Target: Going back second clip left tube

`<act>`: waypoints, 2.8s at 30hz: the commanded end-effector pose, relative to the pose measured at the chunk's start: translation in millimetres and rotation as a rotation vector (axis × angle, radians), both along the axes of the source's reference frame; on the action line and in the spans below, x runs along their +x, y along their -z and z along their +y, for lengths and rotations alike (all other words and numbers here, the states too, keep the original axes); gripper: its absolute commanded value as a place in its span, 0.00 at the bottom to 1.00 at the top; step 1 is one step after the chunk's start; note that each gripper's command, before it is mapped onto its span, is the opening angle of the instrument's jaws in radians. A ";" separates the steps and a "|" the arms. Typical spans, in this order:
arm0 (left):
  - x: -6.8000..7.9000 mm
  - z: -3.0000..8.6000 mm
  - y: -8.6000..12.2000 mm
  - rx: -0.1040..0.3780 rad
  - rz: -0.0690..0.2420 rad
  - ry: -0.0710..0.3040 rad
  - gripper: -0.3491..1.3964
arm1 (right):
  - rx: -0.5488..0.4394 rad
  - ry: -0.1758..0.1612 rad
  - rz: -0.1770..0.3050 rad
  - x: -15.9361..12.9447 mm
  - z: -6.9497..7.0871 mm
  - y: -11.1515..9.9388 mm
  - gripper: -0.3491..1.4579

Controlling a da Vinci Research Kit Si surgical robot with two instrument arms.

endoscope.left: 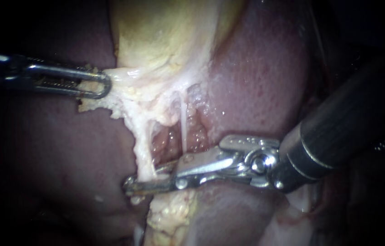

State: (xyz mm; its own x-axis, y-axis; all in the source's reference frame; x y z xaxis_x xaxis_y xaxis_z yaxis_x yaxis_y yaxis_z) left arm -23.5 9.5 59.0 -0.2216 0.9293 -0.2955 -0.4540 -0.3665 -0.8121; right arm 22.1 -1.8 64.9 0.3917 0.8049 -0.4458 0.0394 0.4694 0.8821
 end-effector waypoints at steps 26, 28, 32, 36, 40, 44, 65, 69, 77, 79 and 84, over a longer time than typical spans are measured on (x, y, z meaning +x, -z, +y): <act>0.1 -0.1 0.1 0.000 0.000 0.000 0.00 | -0.493 -0.039 0.122 -0.9 1.6 -5.8 0.47; 0.1 -0.1 0.1 0.000 0.000 0.000 0.00 | -0.529 -0.012 0.116 -1.6 1.6 -5.5 0.47; 0.1 -0.1 0.1 0.000 0.000 0.000 0.00 | -0.598 0.008 0.125 -3.4 1.5 -4.4 0.47; 0.1 -0.1 0.1 0.000 0.000 0.000 0.00 | -0.626 0.008 0.129 -5.4 1.9 -2.9 0.47; 0.1 -0.1 0.1 0.000 0.000 0.000 0.00 | -0.639 -0.003 0.119 -7.8 2.4 -1.3 0.47; 0.1 -0.1 0.1 0.000 0.000 0.000 0.00 | -0.666 0.003 0.129 -10.7 3.1 0.3 0.47; -1.3 -0.8 -1.8 -0.013 0.019 -0.005 0.00 | -0.759 0.017 0.112 -18.8 5.7 5.5 0.47; -3.2 -1.0 -3.8 -0.016 0.018 -0.019 0.00 | -0.759 0.016 0.112 -18.8 5.7 5.5 0.47; -5.9 -1.6 -5.7 -0.023 0.011 -0.040 0.00 | -0.759 0.016 0.112 -18.8 5.7 5.5 0.47; -5.9 -1.7 -5.8 -0.022 0.009 -0.042 0.00 | -0.759 0.016 0.112 -18.8 5.7 5.5 0.47; -5.8 -1.7 -5.7 -0.022 0.009 -0.043 0.00 | -0.760 0.014 0.109 -18.7 5.7 5.5 0.47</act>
